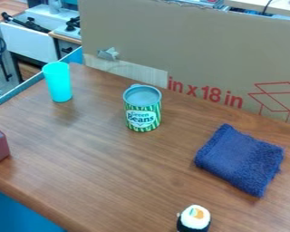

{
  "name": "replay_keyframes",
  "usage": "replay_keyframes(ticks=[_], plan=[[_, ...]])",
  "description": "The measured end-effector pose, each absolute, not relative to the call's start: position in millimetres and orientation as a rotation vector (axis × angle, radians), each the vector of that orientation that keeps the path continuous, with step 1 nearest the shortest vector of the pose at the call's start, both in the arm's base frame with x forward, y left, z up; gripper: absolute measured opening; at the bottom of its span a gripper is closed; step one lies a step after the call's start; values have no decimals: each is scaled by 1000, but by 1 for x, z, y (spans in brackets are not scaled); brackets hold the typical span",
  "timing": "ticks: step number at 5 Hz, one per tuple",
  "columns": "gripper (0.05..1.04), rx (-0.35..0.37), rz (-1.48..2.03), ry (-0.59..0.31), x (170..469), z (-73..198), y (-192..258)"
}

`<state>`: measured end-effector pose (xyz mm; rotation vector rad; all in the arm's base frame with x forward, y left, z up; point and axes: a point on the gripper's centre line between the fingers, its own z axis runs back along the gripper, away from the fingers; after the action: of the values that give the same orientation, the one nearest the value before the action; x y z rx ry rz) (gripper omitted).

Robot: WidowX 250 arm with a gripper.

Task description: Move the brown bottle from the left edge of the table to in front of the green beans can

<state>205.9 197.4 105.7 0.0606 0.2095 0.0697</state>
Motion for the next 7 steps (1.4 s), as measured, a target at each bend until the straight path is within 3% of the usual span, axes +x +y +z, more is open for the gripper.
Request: replay_keyframes(ticks=[1, 2, 3, 4, 5, 7], plan=[[317, 29, 36, 240, 203, 110, 193], [317, -1, -52, 201, 220, 130, 168], [317, 37, -217, 49, 249, 180, 116], [317, 26, -280, 50, 261, 194, 88], [317, -12, -370, 92, 270, 183, 57], [317, -50, -491, 196, 261, 130, 28]])
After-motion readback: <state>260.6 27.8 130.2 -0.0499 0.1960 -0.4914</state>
